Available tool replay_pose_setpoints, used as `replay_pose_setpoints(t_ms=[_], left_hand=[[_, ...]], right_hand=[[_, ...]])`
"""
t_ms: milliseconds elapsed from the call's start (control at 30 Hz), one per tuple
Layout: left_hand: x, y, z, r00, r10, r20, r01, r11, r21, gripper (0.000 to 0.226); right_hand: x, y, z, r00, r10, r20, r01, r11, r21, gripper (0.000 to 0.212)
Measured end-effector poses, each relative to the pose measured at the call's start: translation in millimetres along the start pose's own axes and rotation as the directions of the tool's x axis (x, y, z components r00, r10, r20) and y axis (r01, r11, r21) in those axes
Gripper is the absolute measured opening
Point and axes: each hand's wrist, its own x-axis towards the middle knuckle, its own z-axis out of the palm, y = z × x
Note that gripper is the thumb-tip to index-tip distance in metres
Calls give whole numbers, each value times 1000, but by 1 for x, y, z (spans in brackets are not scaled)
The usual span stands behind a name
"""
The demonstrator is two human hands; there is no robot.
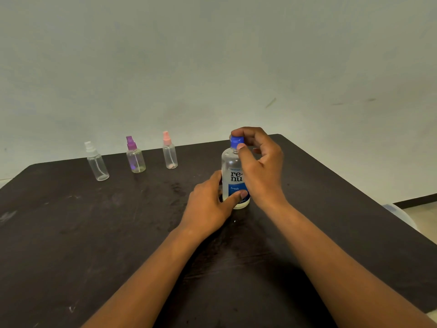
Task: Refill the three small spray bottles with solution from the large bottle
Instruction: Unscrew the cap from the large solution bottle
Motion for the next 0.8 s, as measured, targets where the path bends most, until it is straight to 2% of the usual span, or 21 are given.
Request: replay_pose_setpoints(t_ms=[133, 300, 433, 600, 800], left_hand=[[-1, 0, 0, 1000, 2, -3, -2, 1000, 5, 55], [0, 1, 0, 1000, 9, -5, -9, 1000, 27, 56], [0, -1, 0, 1000, 4, -12, -4, 999, 43, 55], [1, 0, 0, 1000, 4, -3, -4, 999, 45, 56], [1, -1, 1, 1000, 1, -15, 0, 997, 71, 55]], right_hand=[[-1, -2, 0, 1000, 1, 15, -1, 1000, -17, 19], [0, -1, 3, 999, 32, -7, -33, 999, -31, 24], [-1, -3, -1, 996, 75, 37, -78, 993, 92, 31], [0, -4, 1, 996, 71, 45, -71, 997, 8, 24], [2, -6, -1, 995, 95, 34, -96, 994, 47, 29]])
